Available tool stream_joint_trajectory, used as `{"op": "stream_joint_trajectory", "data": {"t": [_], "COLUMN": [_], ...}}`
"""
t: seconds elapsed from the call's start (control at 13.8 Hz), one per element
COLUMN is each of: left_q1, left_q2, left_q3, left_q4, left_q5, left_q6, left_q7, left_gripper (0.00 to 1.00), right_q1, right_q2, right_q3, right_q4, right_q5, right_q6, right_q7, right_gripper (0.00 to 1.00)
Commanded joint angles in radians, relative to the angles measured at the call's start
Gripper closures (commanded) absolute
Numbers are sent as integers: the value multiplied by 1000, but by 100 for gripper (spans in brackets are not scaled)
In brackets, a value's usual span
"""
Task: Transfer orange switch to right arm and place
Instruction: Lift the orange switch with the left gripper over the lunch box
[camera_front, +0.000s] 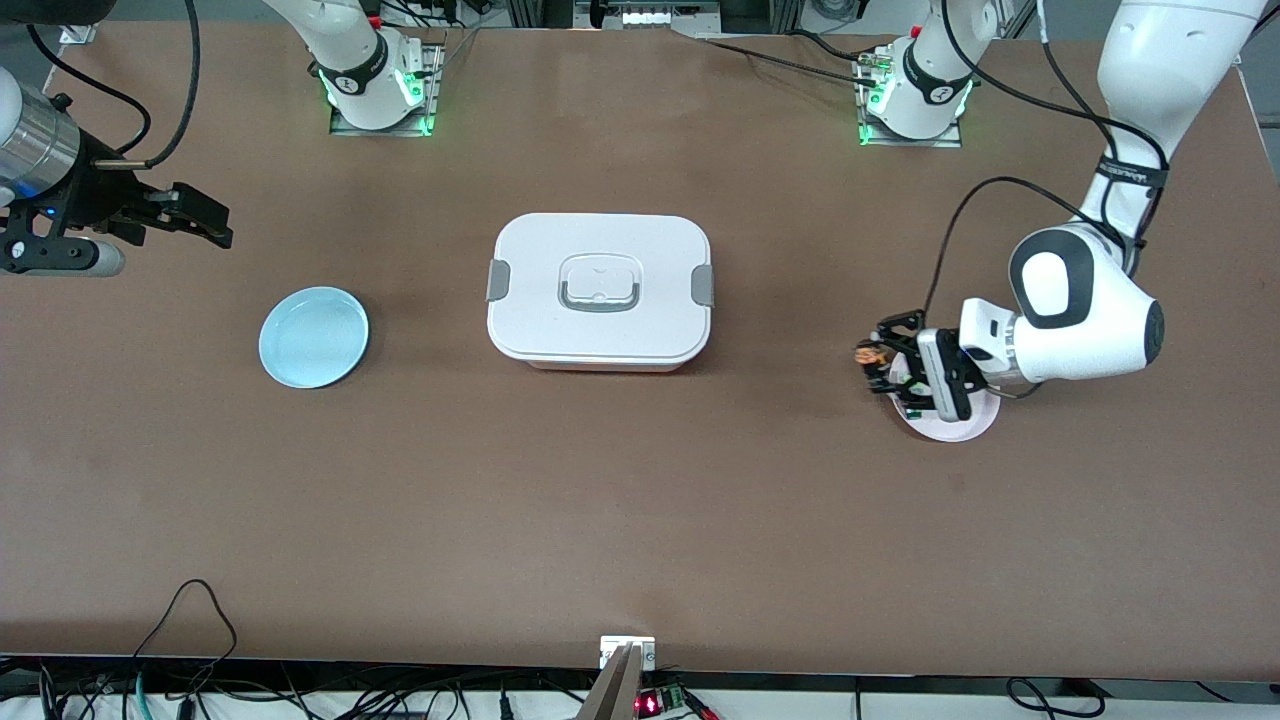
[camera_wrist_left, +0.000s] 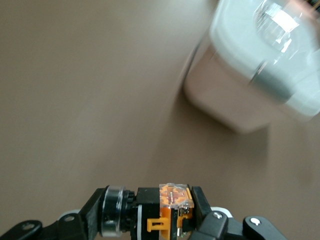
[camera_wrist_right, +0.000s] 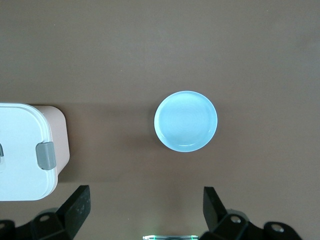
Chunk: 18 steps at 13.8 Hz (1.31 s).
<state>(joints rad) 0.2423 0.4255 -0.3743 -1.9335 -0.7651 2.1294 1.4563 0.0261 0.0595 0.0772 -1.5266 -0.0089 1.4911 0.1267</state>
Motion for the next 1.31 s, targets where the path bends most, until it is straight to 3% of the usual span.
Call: {"op": "stream_joint_trajectory", "data": {"t": [0.0, 0.22, 0.36, 0.51, 0.58, 0.87, 1.02, 1.24], "left_q1": [5, -5, -32, -105, -132, -213, -227, -261], "left_q2": [-50, -70, -86, -94, -94, -109, -114, -113], "left_q3": [-67, -171, -257, -276, -279, -288, -330, -331], "left_q4": [43, 79, 84, 147, 181, 232, 267, 284], "left_q5": [-178, -397, -656, -826, -880, -1069, -1092, -1097], "left_q6": [-69, -85, -72, -21, 18, 96, 180, 234], "left_q7": [100, 260, 286, 294, 292, 295, 297, 288], "left_gripper": [100, 100, 100, 100, 100, 100, 100, 100], "right_q1": [-3, -3, -3, -3, -3, -9, -11, -11], "right_q2": [-12, -12, -10, -7, -7, -7, -3, -1], "right_q3": [3, 3, 3, 6, 3, -81, -152, -226], "right_q4": [-1, -1, -1, -1, -1, -3, -18, -96], "right_q5": [-6, -5, 0, 13, 65, 417, 631, 898], "right_q6": [-12, -14, -14, -26, -34, -103, -159, -189], "right_q7": [5, 5, 7, 7, 7, 5, 7, 7], "right_gripper": [0, 0, 0, 0, 0, 0, 0, 0]}}
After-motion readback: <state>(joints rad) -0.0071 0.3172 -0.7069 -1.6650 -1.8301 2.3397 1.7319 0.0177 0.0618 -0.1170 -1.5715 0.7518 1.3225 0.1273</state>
